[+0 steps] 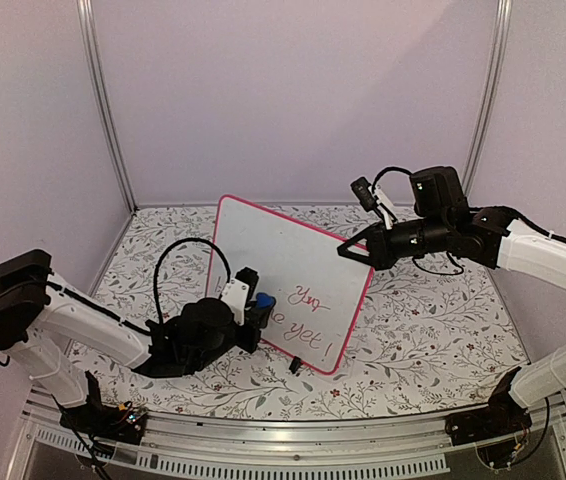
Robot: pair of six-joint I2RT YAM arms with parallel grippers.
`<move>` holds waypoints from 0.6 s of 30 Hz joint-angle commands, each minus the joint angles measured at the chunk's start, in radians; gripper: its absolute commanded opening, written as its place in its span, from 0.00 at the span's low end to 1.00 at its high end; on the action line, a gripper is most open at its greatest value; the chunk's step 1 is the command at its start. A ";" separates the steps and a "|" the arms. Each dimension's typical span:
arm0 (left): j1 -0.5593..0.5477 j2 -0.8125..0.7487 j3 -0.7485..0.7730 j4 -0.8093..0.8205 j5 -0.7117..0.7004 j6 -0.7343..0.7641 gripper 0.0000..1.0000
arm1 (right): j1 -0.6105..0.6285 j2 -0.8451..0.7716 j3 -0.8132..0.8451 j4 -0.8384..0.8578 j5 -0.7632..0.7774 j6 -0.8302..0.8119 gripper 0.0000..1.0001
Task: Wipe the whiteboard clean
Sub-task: Erase the center of the whiteboard.
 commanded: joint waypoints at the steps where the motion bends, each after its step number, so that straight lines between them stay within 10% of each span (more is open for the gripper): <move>1: -0.013 0.016 -0.029 -0.080 -0.004 -0.017 0.10 | 0.021 0.017 -0.013 -0.047 -0.046 -0.053 0.00; 18: -0.014 -0.019 0.100 -0.024 0.036 0.136 0.10 | 0.021 0.017 -0.012 -0.048 -0.047 -0.053 0.00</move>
